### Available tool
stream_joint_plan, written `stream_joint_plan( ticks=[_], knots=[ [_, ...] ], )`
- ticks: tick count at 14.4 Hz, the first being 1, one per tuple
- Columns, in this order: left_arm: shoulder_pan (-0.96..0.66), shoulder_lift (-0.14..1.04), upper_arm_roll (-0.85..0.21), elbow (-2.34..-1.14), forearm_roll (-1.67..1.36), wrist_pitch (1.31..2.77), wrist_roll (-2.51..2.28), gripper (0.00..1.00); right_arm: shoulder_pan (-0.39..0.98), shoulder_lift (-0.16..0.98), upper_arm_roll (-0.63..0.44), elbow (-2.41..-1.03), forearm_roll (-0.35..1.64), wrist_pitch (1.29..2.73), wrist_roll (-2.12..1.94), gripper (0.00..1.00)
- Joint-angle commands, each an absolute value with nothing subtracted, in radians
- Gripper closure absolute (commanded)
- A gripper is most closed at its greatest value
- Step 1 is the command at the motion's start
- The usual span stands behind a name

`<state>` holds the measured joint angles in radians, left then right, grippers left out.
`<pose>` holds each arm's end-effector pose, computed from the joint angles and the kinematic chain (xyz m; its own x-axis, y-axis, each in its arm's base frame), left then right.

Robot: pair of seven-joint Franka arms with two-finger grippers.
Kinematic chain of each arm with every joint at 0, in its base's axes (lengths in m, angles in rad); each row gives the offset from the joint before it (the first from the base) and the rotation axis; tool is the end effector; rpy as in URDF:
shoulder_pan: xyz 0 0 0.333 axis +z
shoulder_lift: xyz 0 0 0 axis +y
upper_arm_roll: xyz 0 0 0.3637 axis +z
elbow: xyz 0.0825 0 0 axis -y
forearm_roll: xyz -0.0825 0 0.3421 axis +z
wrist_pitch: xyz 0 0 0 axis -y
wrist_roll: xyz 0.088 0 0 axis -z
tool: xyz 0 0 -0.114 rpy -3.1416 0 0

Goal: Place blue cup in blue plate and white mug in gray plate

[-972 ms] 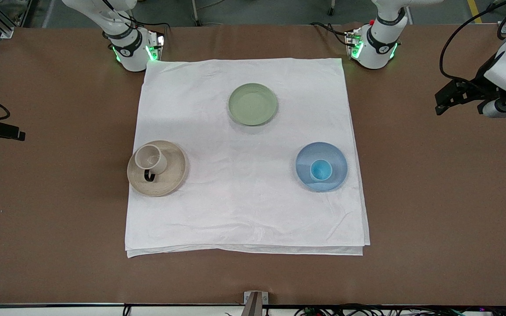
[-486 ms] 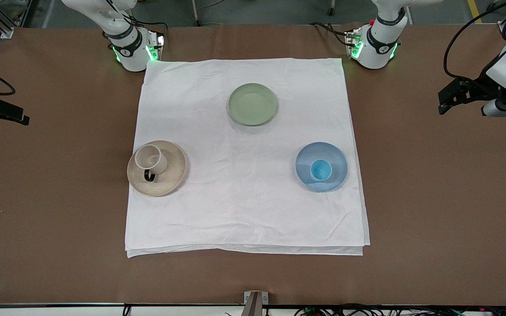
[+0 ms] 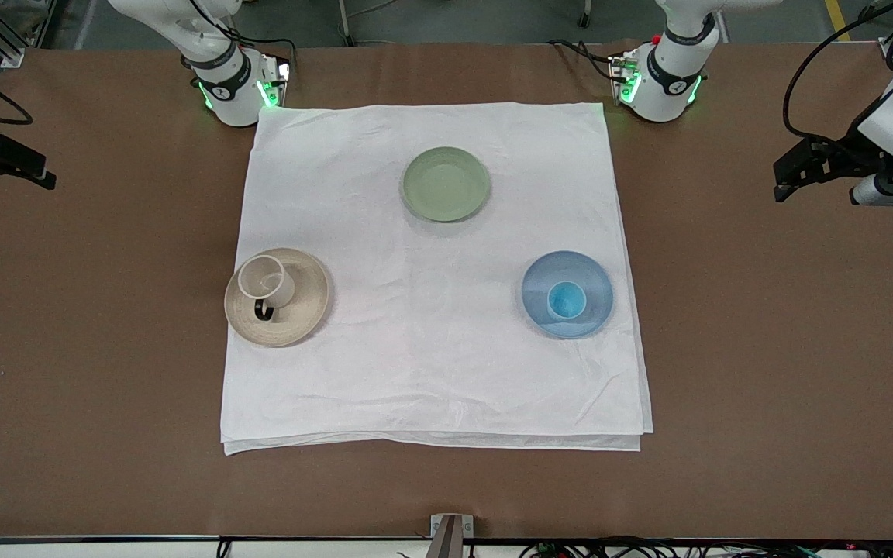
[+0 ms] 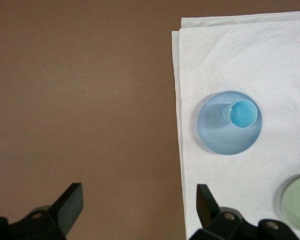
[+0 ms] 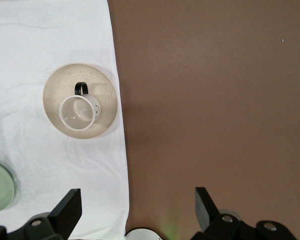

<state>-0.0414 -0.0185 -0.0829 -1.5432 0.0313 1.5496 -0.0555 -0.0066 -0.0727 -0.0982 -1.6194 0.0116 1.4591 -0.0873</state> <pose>0.5010 -0.0595 0.6846 0.9973 -0.0681 0.0266 -0.0673 -0.9972 -0.0314 0.4710 -0.0504 0.6710 0.9962 -0.0150 -0.0859 -0.0173 -0.9995 -0.0263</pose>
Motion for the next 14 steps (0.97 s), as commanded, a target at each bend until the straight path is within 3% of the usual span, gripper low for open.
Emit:
stream_joint_plan(
  ticks=[1, 14],
  knots=[
    [-0.032, -0.032, -0.084, -1.543, 0.014, 1.548, -0.029, 0.00, -0.003, -0.126, -0.092, -1.666, -0.026, 1.499, -0.097, 0.00],
    [-0.031, -0.020, -0.078, -1.519, 0.020, 1.545, -0.037, 0.00, -0.008, -0.126, -0.094, -1.629, -0.012, 1.460, -0.115, 0.00]
  ],
)
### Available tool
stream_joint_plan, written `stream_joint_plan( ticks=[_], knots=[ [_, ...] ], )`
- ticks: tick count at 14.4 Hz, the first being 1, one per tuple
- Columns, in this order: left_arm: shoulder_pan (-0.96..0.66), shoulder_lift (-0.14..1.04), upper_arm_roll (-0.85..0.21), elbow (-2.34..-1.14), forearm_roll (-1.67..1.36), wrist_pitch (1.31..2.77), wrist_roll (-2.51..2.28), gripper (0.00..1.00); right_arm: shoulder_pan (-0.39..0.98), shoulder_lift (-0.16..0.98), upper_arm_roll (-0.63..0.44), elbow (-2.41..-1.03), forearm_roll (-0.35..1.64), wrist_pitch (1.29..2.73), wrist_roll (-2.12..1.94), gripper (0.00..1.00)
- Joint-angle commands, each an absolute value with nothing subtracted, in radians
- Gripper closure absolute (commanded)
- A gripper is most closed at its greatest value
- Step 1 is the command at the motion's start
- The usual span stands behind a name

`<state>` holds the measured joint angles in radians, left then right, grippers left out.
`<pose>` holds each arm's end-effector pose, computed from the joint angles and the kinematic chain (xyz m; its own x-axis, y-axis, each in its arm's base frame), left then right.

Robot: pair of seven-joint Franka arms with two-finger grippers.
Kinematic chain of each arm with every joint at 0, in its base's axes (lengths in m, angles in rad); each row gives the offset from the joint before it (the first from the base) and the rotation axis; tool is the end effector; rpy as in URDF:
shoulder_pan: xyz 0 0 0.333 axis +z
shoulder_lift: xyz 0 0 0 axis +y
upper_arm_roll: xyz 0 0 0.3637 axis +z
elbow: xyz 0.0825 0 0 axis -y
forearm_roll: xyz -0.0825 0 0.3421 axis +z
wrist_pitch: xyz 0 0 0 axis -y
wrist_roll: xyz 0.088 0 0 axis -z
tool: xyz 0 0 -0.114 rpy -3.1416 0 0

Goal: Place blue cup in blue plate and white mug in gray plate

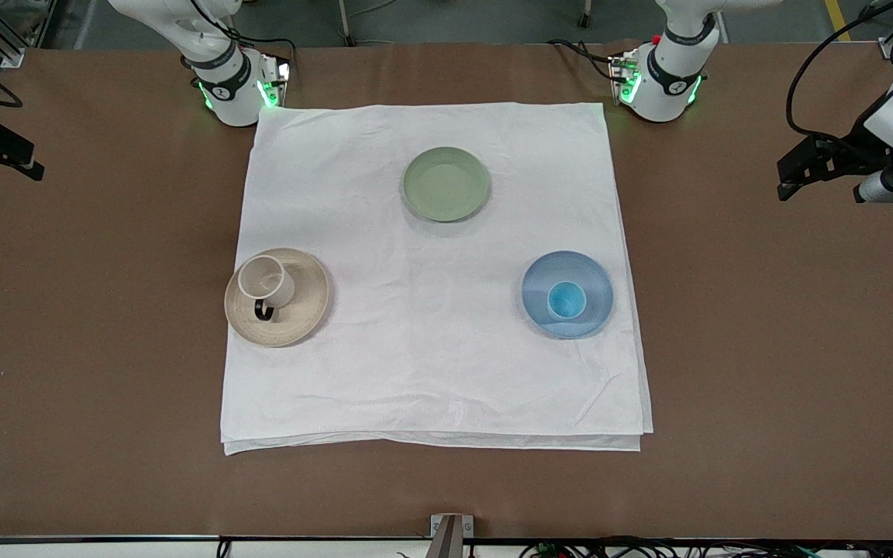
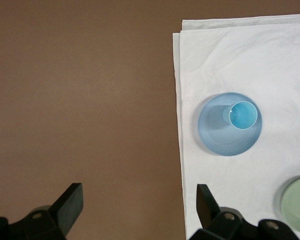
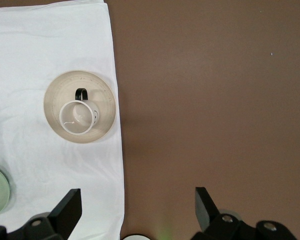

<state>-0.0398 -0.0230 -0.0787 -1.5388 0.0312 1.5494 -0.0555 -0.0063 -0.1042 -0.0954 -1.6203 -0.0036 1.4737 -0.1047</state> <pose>0.4998 -0.0565 0.6887 0.9974 -0.0623 0.0353 -0.0612 -0.9976 -0.0310 0.4618 -0.0508 0.6865 0.9991 0.0037 -0.0420 0.0032 -0.9999 -0.0108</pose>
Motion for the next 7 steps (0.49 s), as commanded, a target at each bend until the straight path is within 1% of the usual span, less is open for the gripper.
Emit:
stream_joint_plan(
  ticks=[1, 7],
  knots=[
    [-0.031, -0.018, -0.078, -1.519, 0.020, 1.546, -0.037, 0.00, -0.008, -0.126, -0.095, -1.629, -0.011, 1.459, -0.115, 0.00],
    [-0.032, -0.008, -0.078, -1.509, 0.026, 1.546, -0.041, 0.00, -0.008, -0.127, -0.095, -1.629, 0.021, 1.460, -0.115, 0.00]
  ],
)
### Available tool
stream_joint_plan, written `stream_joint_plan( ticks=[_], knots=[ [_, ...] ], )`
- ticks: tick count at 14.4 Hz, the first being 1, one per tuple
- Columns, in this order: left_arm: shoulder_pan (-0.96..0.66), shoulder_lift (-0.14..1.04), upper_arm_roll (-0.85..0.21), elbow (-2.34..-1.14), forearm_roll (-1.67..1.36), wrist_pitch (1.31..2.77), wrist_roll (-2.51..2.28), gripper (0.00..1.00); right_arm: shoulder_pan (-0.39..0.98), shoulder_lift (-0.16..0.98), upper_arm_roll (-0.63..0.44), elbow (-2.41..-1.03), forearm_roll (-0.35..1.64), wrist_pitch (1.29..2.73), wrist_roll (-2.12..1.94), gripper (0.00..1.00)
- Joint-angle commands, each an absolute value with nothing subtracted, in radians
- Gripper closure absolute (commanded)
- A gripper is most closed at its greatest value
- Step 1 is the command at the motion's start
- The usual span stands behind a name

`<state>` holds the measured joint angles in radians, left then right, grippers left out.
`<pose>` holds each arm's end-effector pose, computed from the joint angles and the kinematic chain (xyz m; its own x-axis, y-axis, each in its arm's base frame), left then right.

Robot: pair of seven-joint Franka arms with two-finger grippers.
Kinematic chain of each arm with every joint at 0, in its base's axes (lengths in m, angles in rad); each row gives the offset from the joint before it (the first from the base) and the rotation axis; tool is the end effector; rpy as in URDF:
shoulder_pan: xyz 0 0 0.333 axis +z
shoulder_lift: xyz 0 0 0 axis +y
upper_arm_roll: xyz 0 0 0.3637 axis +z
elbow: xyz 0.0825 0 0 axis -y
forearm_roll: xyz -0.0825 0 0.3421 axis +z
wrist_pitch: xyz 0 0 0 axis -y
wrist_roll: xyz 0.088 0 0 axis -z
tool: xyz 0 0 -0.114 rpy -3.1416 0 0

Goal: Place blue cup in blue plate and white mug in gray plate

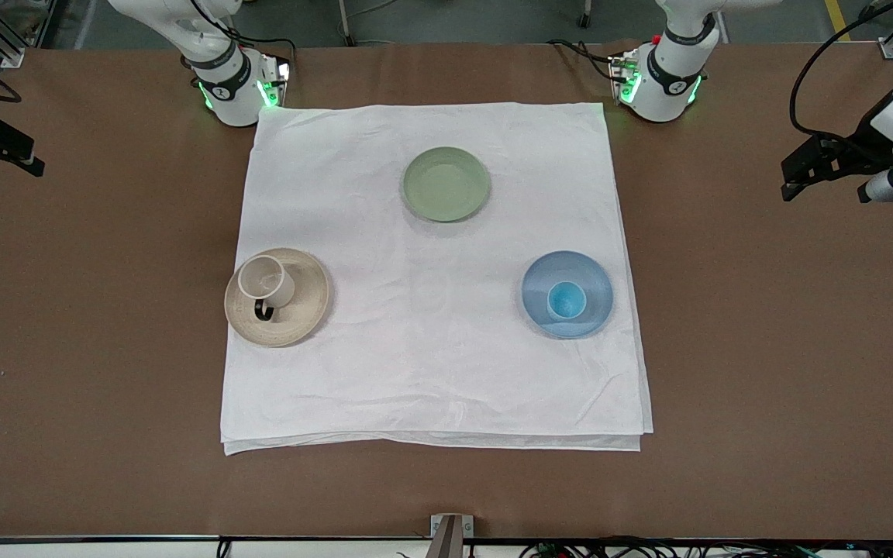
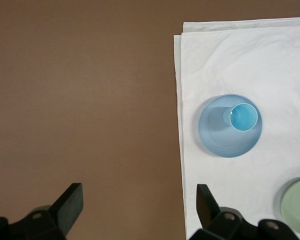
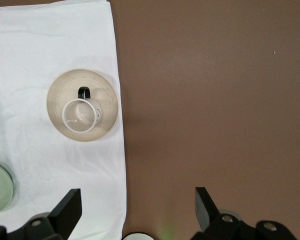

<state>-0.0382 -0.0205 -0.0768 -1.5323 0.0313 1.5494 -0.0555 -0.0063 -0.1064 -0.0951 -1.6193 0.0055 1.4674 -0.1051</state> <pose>0.5009 -0.0548 0.6903 0.9975 -0.0588 0.0393 -0.0576 -0.9979 -0.0307 0.4604 -0.0495 0.6874 0.9990 0.0054 -0.0441 0.0045 -0.9998 -0.0203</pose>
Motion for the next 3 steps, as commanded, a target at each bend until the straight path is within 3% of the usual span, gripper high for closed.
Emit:
stream_joint_plan(
  ticks=[1, 3],
  knots=[
    [-0.032, -0.008, -0.078, -1.509, 0.026, 1.546, -0.043, 0.00, -0.009, -0.127, -0.097, -1.629, 0.021, 1.460, -0.115, 0.00],
    [-0.032, -0.009, -0.078, -1.511, 0.025, 1.545, -0.046, 0.00, -0.011, -0.126, -0.098, -1.618, 0.020, 1.457, -0.115, 0.00]
  ],
)
